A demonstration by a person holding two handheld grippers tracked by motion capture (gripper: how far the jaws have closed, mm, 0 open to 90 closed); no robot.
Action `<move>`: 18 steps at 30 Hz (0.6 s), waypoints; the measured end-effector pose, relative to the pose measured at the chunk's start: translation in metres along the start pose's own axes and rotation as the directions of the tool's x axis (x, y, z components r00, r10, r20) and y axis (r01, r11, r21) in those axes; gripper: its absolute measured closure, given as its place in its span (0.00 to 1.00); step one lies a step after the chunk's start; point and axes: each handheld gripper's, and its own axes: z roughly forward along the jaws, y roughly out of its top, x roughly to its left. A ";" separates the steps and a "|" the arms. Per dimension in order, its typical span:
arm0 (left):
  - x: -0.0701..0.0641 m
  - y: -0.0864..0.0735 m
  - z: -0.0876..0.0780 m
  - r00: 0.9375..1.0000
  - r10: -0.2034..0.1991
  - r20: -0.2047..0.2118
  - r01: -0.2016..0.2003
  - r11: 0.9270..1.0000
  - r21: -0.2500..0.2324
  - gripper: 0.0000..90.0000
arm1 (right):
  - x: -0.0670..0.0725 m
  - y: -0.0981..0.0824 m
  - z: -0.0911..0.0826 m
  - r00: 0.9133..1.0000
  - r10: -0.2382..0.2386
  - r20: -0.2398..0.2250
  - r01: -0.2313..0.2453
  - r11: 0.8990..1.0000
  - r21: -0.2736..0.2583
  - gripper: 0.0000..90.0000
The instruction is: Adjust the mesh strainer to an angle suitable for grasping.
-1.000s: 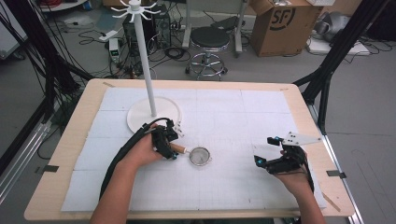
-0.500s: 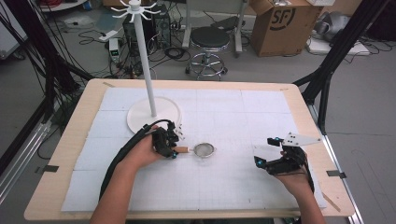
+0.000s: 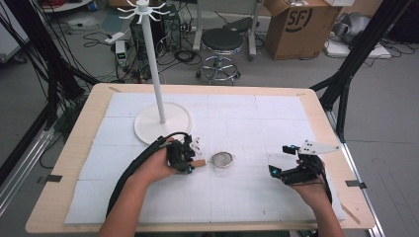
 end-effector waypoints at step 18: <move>-0.029 0.044 0.019 0.995 0.072 0.065 -0.068 0.996 -0.064 0.76 | 0.000 0.000 0.001 1.000 -0.001 -0.005 0.001 1.000 -0.005 0.00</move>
